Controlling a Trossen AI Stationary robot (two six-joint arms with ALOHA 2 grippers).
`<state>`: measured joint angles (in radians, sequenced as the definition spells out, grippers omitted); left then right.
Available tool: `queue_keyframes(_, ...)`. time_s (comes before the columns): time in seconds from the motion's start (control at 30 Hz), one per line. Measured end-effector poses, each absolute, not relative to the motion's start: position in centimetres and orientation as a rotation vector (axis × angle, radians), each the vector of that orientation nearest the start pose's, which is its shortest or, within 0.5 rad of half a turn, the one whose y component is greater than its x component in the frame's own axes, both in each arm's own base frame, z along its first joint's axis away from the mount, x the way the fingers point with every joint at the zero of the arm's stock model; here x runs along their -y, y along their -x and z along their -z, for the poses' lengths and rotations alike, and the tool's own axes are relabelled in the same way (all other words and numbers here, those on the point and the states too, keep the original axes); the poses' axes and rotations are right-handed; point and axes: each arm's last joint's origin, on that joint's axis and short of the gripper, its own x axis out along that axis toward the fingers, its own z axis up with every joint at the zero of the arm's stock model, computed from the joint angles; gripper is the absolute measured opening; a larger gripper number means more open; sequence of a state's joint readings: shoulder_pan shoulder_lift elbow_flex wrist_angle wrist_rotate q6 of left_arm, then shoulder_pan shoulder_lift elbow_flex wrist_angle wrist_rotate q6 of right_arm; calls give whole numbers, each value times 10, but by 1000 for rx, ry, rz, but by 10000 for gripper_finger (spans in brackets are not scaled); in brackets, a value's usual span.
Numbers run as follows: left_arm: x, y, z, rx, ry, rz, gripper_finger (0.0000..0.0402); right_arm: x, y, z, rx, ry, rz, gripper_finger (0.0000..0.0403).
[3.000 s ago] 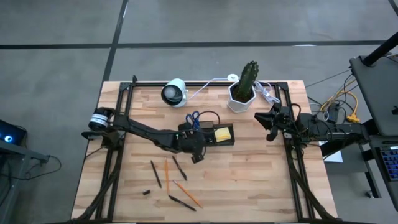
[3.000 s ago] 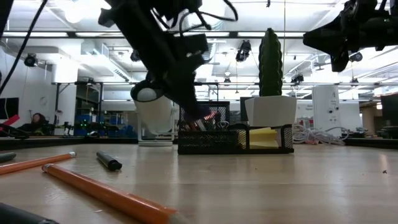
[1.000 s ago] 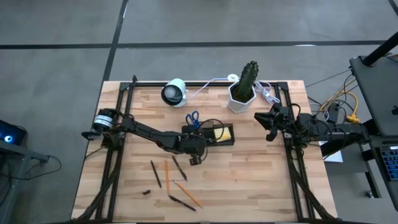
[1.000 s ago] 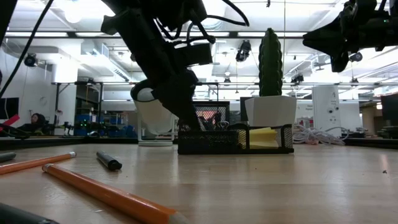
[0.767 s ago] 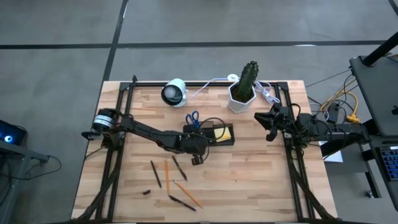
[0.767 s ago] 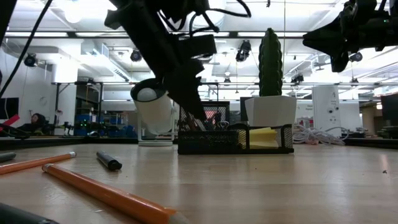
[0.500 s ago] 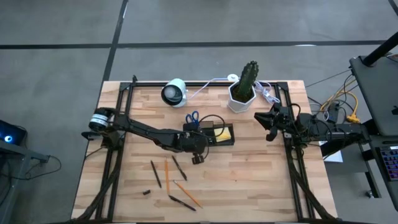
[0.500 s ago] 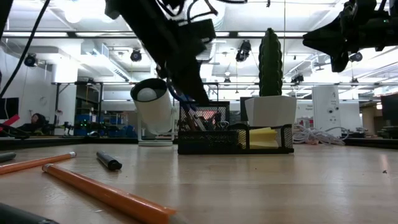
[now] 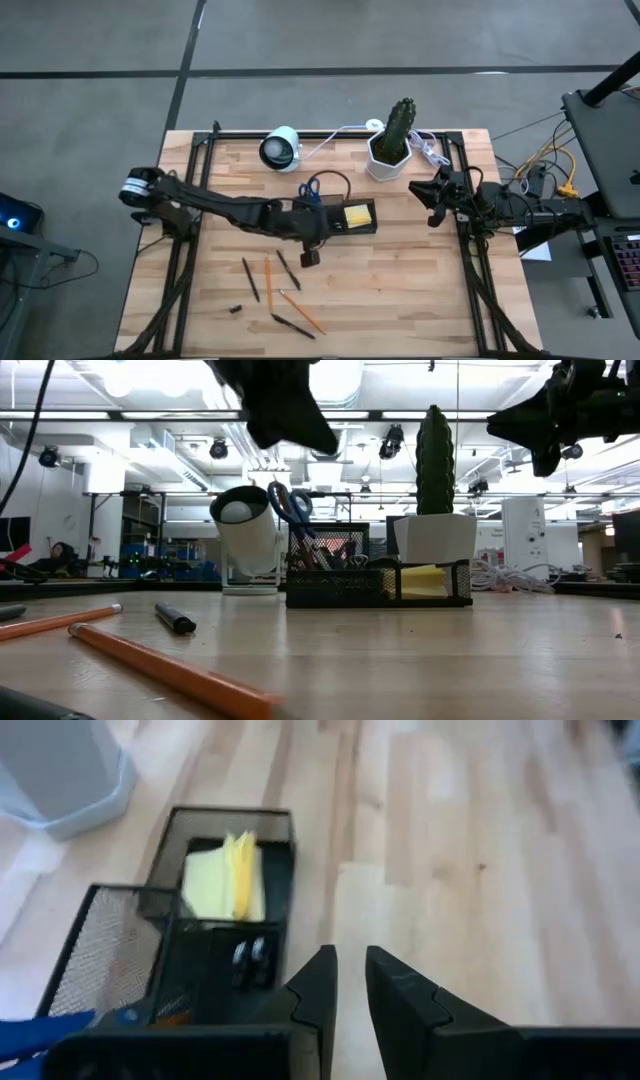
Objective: Pick and place office supplies into organizer
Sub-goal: Put the black binder clip into the black desk organizer
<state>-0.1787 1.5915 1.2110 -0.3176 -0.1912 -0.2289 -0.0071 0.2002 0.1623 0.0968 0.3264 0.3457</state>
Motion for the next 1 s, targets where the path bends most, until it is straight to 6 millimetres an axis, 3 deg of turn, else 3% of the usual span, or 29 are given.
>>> queue_keyframes(0.27,58,-336,-286,-649,135,41,46,10,-103,-212,109,-357,321,54)
queue_keyframes(0.57,63,-331,-285,-703,208,153,140,10,-103,-211,105,-356,321,54)
queue_keyframes(0.7,64,-330,-284,-731,259,136,160,10,-103,-211,105,-359,321,54)
queue_keyframes(1.0,74,-313,-272,-982,463,141,162,10,-103,-211,105,-360,321,54)
